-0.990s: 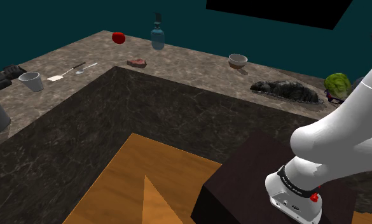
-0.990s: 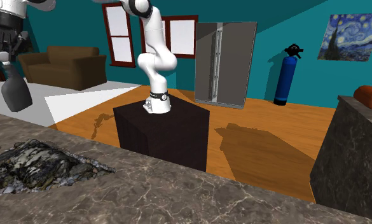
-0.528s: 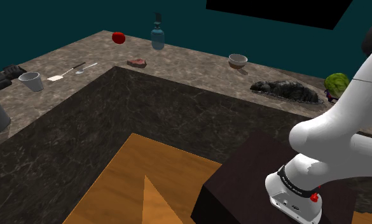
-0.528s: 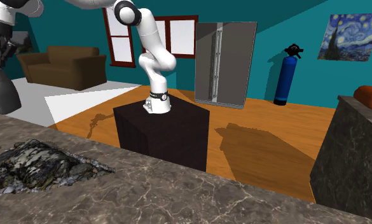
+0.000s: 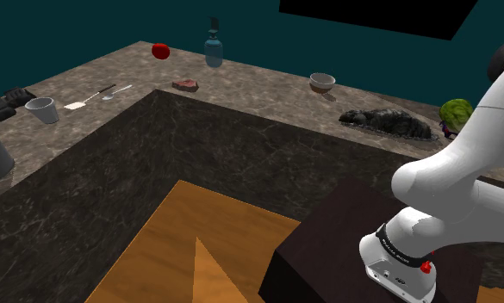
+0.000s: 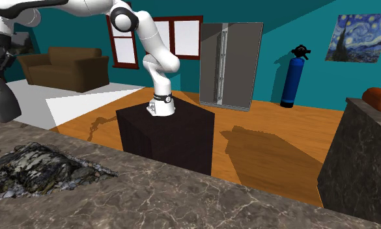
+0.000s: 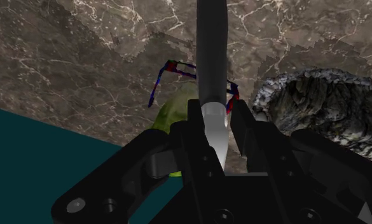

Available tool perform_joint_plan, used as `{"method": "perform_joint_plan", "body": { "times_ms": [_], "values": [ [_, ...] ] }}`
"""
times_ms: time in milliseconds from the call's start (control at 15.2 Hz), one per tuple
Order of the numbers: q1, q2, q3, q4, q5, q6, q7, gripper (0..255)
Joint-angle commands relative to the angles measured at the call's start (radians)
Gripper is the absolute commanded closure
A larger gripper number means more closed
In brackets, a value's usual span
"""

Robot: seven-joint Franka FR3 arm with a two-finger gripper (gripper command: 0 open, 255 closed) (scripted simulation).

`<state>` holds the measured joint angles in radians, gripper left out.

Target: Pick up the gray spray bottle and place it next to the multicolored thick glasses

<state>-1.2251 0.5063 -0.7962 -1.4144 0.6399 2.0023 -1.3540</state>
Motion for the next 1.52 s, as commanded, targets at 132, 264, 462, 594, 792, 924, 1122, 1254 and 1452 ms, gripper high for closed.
{"method": "perform_joint_plan", "body": {
  "times_ms": [132,264,462,594,792,924,1122,1254,1452],
  "values": [
    [0.006,0.006,0.007,-0.044,0.014,0.045,-0.020,255],
    [0.007,0.011,0.011,-0.063,0.022,0.067,-0.030,255],
    [0.008,0.020,0.019,-0.091,0.035,0.098,-0.046,255],
    [0.008,0.026,0.024,-0.107,0.045,0.118,-0.056,255],
    [0.006,0.039,0.034,-0.132,0.062,0.151,-0.074,255],
    [0.006,0.039,0.034,-0.132,0.062,0.151,-0.074,255],
    [0.006,0.039,0.034,-0.132,0.062,0.151,-0.074,255],
    [0.006,0.039,0.035,-0.132,0.062,0.151,-0.074,255],
    [0.006,0.039,0.035,-0.132,0.062,0.151,-0.074,0]
  ]
}}
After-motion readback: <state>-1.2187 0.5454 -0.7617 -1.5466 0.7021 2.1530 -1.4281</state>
